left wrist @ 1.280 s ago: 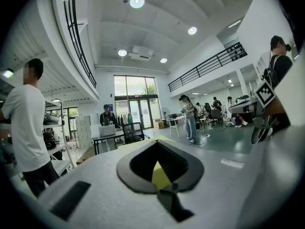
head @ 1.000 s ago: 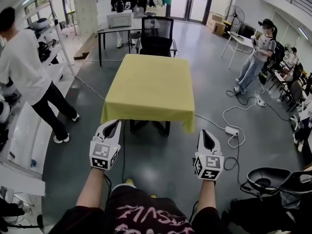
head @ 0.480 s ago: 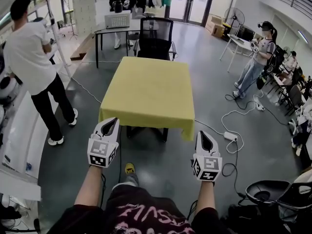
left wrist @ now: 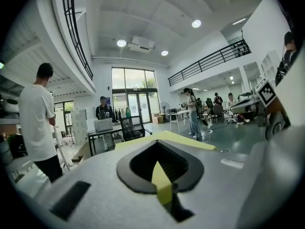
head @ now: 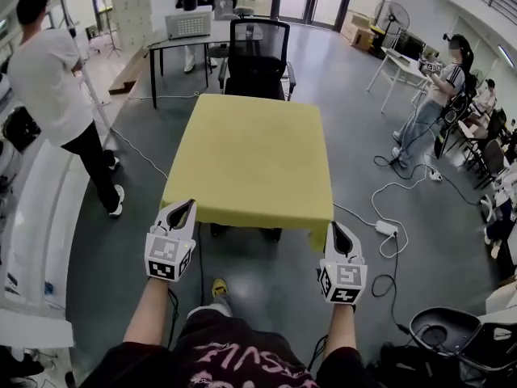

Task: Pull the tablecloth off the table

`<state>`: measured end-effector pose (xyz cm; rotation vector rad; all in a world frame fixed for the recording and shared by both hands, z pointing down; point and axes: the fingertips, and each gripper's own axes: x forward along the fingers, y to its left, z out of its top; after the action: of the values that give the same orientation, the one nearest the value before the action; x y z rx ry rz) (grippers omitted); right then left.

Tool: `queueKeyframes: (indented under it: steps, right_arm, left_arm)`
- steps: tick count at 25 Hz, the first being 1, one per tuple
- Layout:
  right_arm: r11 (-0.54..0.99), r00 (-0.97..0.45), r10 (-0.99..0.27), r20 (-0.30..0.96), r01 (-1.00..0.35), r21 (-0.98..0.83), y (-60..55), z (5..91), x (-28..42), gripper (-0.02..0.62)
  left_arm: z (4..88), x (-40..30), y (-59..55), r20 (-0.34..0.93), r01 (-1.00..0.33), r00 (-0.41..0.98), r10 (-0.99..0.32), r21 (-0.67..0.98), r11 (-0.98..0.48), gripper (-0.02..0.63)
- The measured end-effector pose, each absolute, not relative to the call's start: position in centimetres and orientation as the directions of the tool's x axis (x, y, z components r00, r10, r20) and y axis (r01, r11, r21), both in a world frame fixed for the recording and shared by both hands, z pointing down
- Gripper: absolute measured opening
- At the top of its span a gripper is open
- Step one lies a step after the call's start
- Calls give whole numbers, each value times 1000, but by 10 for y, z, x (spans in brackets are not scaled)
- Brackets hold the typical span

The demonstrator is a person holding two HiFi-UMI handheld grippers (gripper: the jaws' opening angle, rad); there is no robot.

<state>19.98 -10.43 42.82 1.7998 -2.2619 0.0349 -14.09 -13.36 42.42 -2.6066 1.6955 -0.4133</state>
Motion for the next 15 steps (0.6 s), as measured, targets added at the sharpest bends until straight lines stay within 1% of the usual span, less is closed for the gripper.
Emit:
queueKeyframes:
  steps: [4, 9, 12, 15]
  right_arm:
    - [222, -188, -955, 228, -965, 136, -163, 431, 178, 14]
    - [196, -158, -958, 239, -970, 143, -230, 427, 150, 14]
    - [180, -140, -960, 242, -972, 149, -256, 424, 138, 14]
    - [181, -127, -954, 271, -966, 184, -268, 428, 133, 14]
  left_arm:
    - [434, -163, -194, 246, -889, 397, -884, -134, -437, 6]
    - [430, -196, -271, 255, -879, 422, -870, -123, -462, 6]
    - [428, -209, -308, 256, -867, 440, -861, -127, -481, 6]
    - [428, -217, -330, 255, -855, 458, -852, -137, -501, 6]
